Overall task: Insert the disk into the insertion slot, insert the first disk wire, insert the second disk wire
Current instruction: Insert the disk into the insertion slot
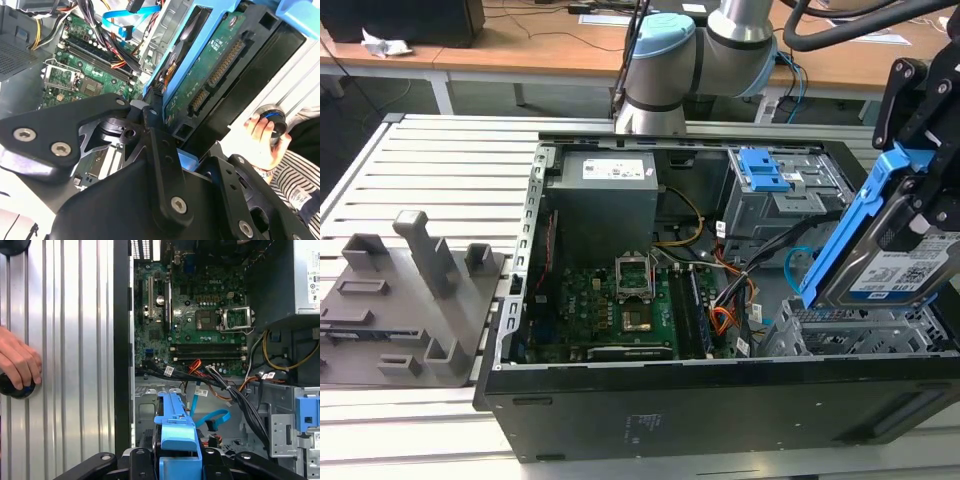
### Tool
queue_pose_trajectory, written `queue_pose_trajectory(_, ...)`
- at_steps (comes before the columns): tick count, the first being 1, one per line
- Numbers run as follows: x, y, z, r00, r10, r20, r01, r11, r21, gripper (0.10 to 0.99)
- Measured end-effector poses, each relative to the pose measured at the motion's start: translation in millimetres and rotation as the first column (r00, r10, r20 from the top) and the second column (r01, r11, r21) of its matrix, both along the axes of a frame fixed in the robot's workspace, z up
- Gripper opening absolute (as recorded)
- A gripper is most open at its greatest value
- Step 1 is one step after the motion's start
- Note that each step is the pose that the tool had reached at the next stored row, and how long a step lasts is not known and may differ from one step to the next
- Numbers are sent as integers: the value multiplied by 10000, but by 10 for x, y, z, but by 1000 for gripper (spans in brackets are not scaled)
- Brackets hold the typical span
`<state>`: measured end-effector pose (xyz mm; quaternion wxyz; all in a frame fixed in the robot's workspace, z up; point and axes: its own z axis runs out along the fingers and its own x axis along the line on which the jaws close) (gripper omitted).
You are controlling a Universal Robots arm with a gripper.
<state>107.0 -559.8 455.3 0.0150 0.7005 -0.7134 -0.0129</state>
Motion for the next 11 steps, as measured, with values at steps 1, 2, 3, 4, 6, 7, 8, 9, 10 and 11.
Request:
queue_pose_trajectory(1, 0, 0, -6, 10000, 0, 0, 0, 10000, 0, 365)
queue_pose_trajectory(2, 0, 0, -9, 10000, 0, 0, 0, 10000, 0, 365)
queue_pose_trajectory(3, 0, 0, -15, 10000, 0, 0, 0, 10000, 1, 365)
queue_pose_trajectory(4, 0, 0, -18, 10000, 0, 0, 0, 10000, 0, 365)
queue_pose_trajectory(6, 0, 0, -26, 10000, 0, 0, 0, 10000, 0, 365)
queue_pose_trajectory(7, 0, 0, -29, 10000, 0, 0, 0, 10000, 0, 365)
queue_pose_trajectory(8, 0, 0, -34, 10000, 0, 0, 0, 10000, 0, 365)
queue_pose_trajectory(9, 0, 0, -37, 10000, 1, 0, -1, 10000, 0, 365)
queue_pose_trajectory(10, 0, 0, -41, 10000, 0, 0, 0, 10000, 0, 365)
queue_pose_trajectory(11, 0, 0, -44, 10000, 0, 0, 0, 10000, 0, 365)
